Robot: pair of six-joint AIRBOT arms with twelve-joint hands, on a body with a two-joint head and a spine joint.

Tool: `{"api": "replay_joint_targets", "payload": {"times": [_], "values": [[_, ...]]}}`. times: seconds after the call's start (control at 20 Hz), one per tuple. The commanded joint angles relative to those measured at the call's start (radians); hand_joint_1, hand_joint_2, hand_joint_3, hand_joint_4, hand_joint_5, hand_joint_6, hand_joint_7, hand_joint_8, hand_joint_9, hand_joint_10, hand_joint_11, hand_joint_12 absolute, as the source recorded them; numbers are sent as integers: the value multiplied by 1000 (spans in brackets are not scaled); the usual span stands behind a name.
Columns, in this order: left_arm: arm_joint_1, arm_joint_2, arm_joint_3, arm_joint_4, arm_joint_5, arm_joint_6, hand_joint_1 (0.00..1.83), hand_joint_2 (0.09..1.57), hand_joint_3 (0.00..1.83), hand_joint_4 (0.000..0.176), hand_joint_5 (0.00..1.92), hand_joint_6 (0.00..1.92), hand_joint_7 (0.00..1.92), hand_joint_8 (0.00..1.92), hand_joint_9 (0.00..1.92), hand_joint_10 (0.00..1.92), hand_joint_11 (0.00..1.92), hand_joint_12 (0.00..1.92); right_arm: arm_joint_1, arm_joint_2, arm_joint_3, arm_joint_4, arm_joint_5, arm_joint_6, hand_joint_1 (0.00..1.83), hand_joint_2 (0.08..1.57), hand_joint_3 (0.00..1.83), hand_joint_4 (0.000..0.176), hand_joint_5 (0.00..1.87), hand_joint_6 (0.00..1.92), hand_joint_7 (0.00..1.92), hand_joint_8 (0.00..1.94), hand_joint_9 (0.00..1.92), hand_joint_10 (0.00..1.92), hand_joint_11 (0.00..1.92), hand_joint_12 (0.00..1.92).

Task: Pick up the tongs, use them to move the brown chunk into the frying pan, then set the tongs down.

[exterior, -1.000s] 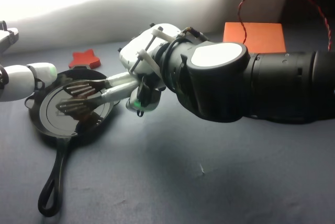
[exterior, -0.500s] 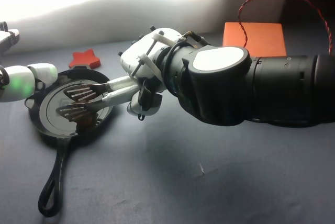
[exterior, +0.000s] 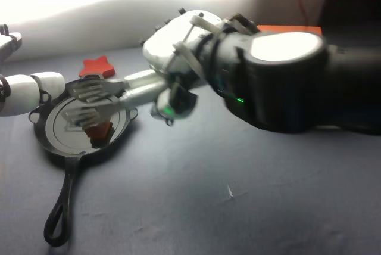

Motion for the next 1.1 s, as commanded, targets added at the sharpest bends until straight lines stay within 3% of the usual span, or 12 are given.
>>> {"api": "replay_joint_targets", "payload": {"times": [0.0, 0.1, 0.3, 0.4, 0.65, 0.85, 0.9, 1.05], "values": [[-12, 9, -3, 60, -72, 0, 0, 1241, 0, 0, 88, 3, 127, 5, 101, 5, 0, 226, 23, 28, -24, -68, -17, -1, 640, 1243, 0, 0, 842, 662, 937, 922, 772, 1433, 542, 1899], [-11, 9, -6, 60, -72, 0, 0, 1242, 0, 0, 98, 3, 122, 2, 104, 2, 0, 236, 25, 91, -90, -89, -25, 10, 619, 1255, 3, 0, 831, 646, 940, 883, 768, 1386, 540, 1879], [-13, 10, -13, 60, -72, 4, 0, 1243, 0, 0, 86, 0, 111, 1, 90, 0, 0, 180, -35, 246, -272, -376, -65, 123, 610, 1258, 2, 0, 868, 601, 988, 804, 799, 1382, 547, 1876], [-17, 10, -21, 60, -72, 13, 0, 1241, 0, 0, 84, 0, 118, 2, 95, 2, 0, 199, -78, 293, -317, -444, -100, 154, 611, 1263, 3, 0, 875, 595, 996, 799, 806, 1389, 555, 1879], [-25, 9, -55, 60, -72, 34, 0, 1241, 0, 0, 84, 0, 126, 1, 106, 3, 0, 231, -175, 317, -332, -480, -139, 229, 581, 1277, 7, 0, 878, 578, 1001, 812, 805, 1393, 550, 1884], [-25, 8, -87, 60, -72, 41, 0, 1243, 1, 0, 74, 5, 120, 6, 96, 5, 0, 158, -271, 297, -330, -620, -186, 310, 654, 1247, 0, 0, 868, 568, 938, 914, 763, 1440, 542, 1881], [-25, 8, -96, 60, -72, 44, 0, 1245, 1, 0, 77, 5, 122, 5, 95, 5, 0, 171, -290, 293, -328, -634, -193, 326, 722, 1221, 0, 0, 880, 565, 917, 913, 740, 1441, 544, 1913], [-28, 4, -119, 60, -72, 50, 0, 1244, 0, 0, 104, 7, 152, 7, 123, 8, 0, 245, -337, 286, -325, -677, -229, 361, 700, 1220, 0, 0, 847, 542, 887, 881, 696, 1410, 520, 1916]]}}
